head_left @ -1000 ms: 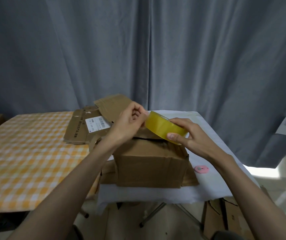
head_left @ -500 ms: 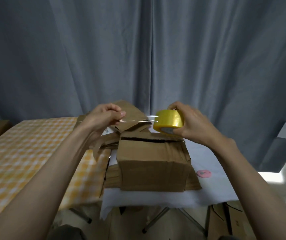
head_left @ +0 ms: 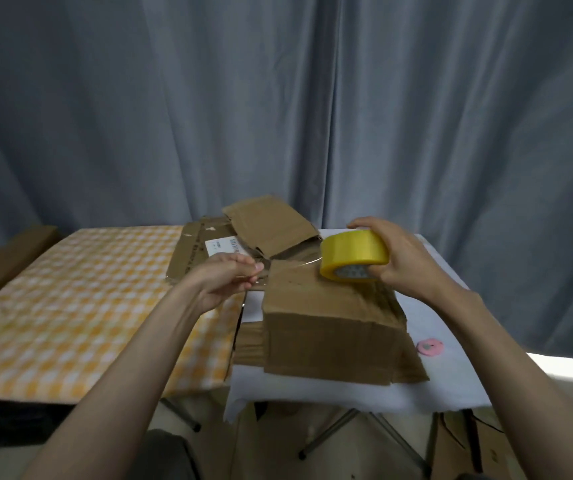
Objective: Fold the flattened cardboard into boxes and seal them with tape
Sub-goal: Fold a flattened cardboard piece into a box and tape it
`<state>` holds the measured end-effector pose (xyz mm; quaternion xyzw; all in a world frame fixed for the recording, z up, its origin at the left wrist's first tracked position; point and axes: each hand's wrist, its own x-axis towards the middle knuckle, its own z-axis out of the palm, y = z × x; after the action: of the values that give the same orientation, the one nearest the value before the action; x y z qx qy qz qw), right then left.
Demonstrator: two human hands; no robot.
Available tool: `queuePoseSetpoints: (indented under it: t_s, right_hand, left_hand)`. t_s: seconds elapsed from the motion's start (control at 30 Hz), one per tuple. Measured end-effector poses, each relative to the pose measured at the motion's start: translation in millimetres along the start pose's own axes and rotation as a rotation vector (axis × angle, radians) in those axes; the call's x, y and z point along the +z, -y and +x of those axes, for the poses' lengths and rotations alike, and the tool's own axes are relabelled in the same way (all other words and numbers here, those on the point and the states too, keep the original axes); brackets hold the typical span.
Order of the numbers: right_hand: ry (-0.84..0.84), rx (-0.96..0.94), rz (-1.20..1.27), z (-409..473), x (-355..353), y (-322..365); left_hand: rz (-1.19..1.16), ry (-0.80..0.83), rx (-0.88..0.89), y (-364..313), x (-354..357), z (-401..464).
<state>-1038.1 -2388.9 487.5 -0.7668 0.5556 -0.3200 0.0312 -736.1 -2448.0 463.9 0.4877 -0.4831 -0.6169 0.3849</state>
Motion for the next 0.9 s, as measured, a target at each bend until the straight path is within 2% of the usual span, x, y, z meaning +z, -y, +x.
queuePoseSetpoints:
  t_s: [0.13, 0.47, 0.9]
  right_hand:
    - [-0.075, 0.007, 0.063, -5.5, 7.4, -4.8]
    - [-0.077, 0.029, 0.08, -10.3, 14.3, -10.5]
    - [-0.035, -0.005, -0.016, -11.8, 12.0, -4.6]
  left_hand:
    - [-0.033, 0.001, -0.028, 14.3, 1.0, 3.5]
    - [-0.181, 0.053, -0.057, 12.6, 3.9, 16.0]
    - [-0.08, 0.085, -0.129, 21.3, 2.2, 28.1]
